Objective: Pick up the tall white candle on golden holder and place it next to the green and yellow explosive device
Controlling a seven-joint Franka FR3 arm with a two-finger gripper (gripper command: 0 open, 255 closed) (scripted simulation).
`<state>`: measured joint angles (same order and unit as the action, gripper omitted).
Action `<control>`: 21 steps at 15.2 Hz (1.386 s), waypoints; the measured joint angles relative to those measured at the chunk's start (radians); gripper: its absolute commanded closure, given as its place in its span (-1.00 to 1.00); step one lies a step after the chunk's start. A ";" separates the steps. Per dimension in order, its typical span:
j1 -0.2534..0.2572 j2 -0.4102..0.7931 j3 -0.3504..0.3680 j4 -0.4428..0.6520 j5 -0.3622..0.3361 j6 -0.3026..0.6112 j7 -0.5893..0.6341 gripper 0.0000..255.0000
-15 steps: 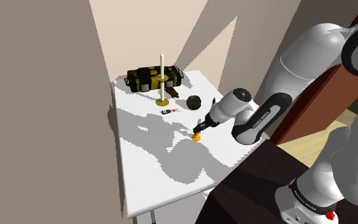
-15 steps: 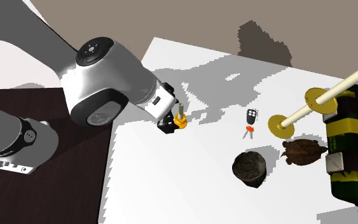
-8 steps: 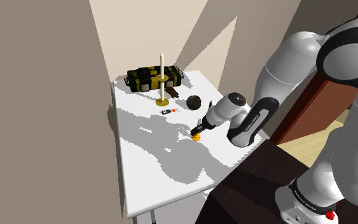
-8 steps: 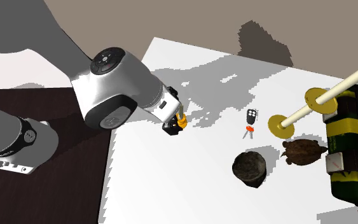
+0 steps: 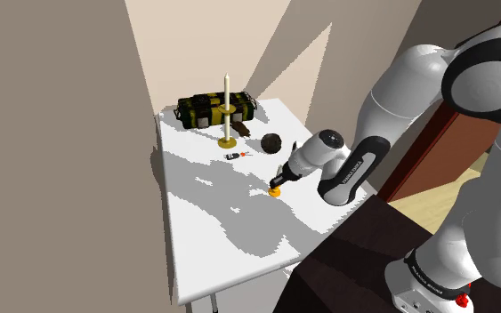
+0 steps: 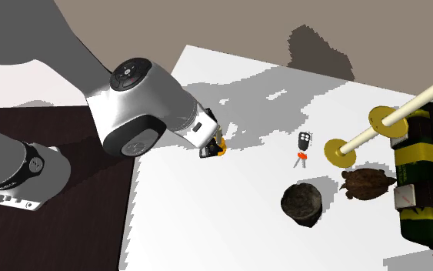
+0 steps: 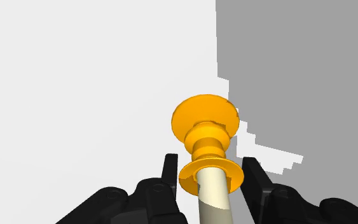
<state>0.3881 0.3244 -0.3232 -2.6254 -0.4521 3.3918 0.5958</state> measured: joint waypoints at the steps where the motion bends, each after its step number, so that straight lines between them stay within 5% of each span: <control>1: 0.000 0.000 0.000 0.000 0.000 0.000 0.000 1.00; 8: -0.002 -0.008 0.001 -0.002 -0.002 -0.006 0.000 1.00; 14: -0.067 -0.114 0.062 -0.019 -0.036 -0.095 0.009 1.00; 18: -0.206 -0.189 0.201 -0.027 -0.034 -0.164 -0.008 1.00; 21: -0.331 -0.241 0.343 -0.041 0.043 -0.207 -0.077 1.00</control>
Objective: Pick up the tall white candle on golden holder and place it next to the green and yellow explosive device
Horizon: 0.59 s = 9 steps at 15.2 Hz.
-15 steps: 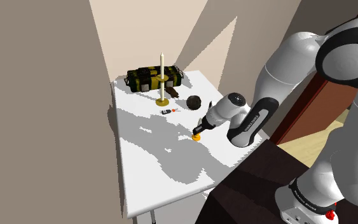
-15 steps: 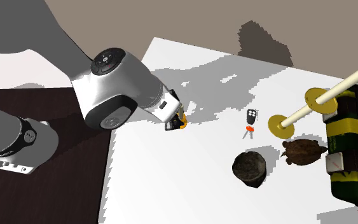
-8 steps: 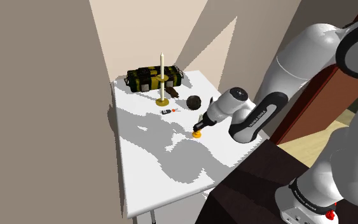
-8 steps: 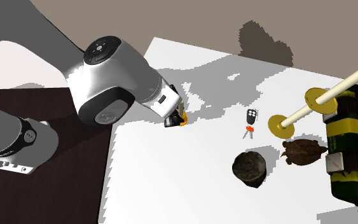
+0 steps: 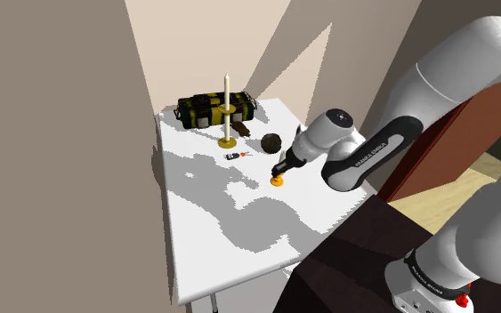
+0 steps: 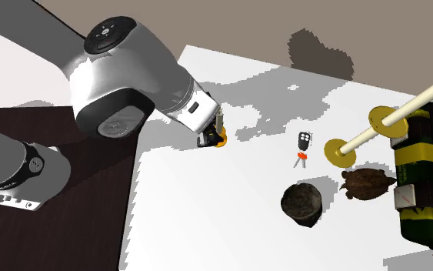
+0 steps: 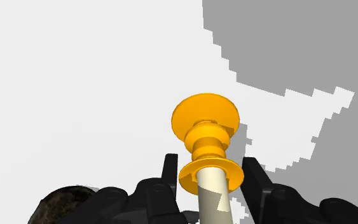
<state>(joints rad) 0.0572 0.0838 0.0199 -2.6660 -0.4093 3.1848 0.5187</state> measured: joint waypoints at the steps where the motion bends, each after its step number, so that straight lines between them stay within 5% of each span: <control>1: -0.040 -0.017 0.048 -0.006 0.044 -0.012 -0.038 1.00; 3: -0.108 -0.055 0.142 -0.013 0.174 -0.045 -0.147 1.00; 9: -0.096 -0.149 0.172 -0.011 0.369 -0.140 -0.295 1.00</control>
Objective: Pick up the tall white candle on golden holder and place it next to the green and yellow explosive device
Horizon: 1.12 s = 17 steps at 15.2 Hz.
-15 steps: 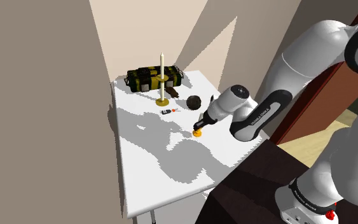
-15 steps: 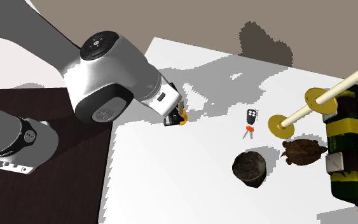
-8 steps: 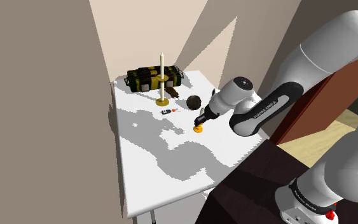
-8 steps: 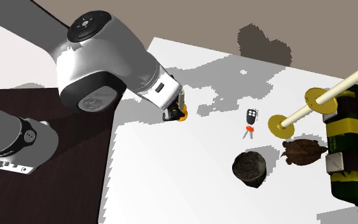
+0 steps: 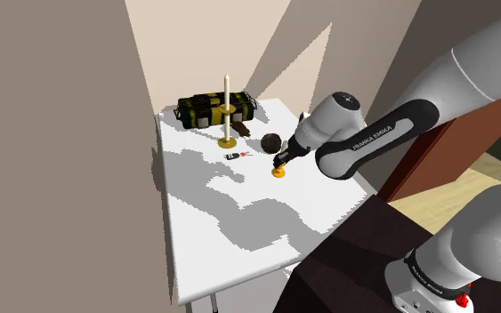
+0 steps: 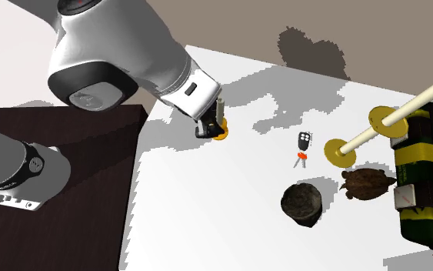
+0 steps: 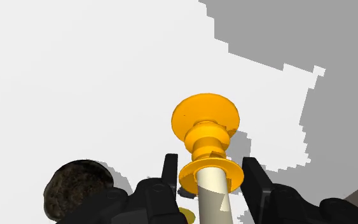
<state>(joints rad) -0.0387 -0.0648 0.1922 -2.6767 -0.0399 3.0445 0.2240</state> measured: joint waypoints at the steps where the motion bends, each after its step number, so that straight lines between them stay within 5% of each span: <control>1: 0.008 -0.017 -0.006 0.000 0.023 -0.017 -0.020 1.00; 17: 0.049 -0.220 -0.039 0.059 0.103 -0.277 -0.082 1.00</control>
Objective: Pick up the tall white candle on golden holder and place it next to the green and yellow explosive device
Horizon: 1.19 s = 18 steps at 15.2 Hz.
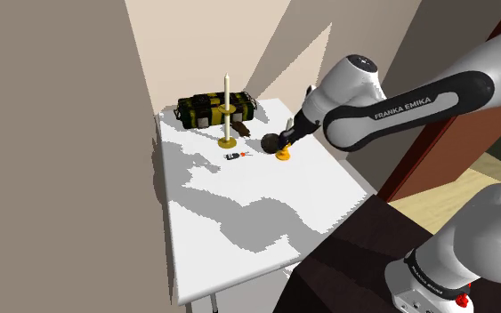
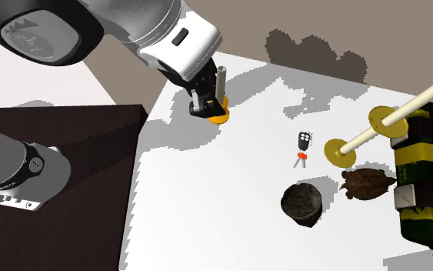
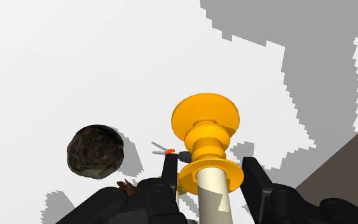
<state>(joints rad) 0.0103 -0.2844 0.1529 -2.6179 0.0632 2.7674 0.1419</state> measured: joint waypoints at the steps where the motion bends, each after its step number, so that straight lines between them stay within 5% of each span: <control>1: 0.000 -0.008 0.000 0.008 0.000 -0.016 0.001 1.00; 5: -0.005 0.005 -0.021 0.061 0.003 -0.057 -0.026 1.00; 18: -0.075 0.394 -0.145 0.510 0.088 -0.129 -0.286 1.00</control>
<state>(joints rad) -0.0647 0.1099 0.0077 -2.1078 0.1512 2.6381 -0.1443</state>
